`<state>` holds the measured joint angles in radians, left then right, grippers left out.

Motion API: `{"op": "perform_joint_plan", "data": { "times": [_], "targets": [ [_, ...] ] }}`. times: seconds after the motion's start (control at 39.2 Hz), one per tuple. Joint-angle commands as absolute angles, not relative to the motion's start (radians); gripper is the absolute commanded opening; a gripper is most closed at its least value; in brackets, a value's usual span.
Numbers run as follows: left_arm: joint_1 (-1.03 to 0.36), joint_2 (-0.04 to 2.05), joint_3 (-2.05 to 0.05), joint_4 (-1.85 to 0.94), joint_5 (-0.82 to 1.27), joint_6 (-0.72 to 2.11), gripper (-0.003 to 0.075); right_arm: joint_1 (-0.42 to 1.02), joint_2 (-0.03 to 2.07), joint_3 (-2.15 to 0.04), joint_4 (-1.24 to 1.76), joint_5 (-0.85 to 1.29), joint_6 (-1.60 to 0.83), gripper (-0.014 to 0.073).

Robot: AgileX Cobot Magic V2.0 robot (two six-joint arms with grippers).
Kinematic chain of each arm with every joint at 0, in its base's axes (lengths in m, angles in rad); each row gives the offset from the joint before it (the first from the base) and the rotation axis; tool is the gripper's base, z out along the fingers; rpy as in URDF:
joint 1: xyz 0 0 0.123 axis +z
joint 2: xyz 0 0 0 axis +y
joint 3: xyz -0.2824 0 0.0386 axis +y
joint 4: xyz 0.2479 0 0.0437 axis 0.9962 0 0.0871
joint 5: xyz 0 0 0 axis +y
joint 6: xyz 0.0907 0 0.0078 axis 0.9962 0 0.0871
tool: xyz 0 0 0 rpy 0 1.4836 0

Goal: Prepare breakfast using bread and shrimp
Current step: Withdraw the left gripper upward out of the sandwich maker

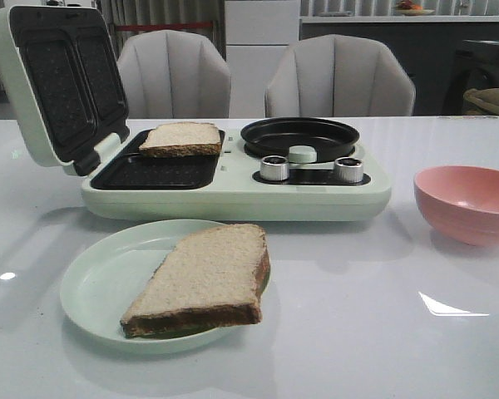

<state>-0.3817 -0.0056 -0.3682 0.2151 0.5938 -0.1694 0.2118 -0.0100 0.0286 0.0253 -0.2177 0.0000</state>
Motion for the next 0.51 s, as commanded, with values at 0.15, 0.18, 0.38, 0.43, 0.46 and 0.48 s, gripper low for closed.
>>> {"op": "perform_joint_plan", "data": {
  "times": [0.15, 0.18, 0.38, 0.43, 0.46, 0.48],
  "targets": [
    [-0.381, -0.007, -0.393, 0.213, 0.513, -0.18, 0.0562, 0.209, 0.032, -0.16, 0.049, -0.203, 0.0, 0.015],
    [-0.381, -0.007, -0.393, 0.213, 0.513, -0.18, 0.0562, 0.209, 0.05, -0.195, 0.049, -0.151, 0.0, 0.015],
    [-0.381, -0.007, -0.393, 0.213, 0.513, -0.18, 0.0562, 0.211, 0.213, -0.34, 0.05, 0.09, 0.0, 0.015],
    [-0.381, -0.007, -0.393, 0.213, 0.513, -0.18, 0.0562, 0.211, 0.232, -0.339, 0.05, 0.091, 0.0, 0.015],
    [-0.381, -0.007, -0.393, 0.213, 0.513, -0.18, 0.0562, 0.211, 0.236, -0.339, 0.05, 0.091, 0.0, 0.015],
    [-0.381, -0.007, -0.393, 0.213, 0.513, -0.18, 0.0562, 0.211, 0.245, -0.339, 0.05, 0.091, 0.0, 0.015]
  ]
}}
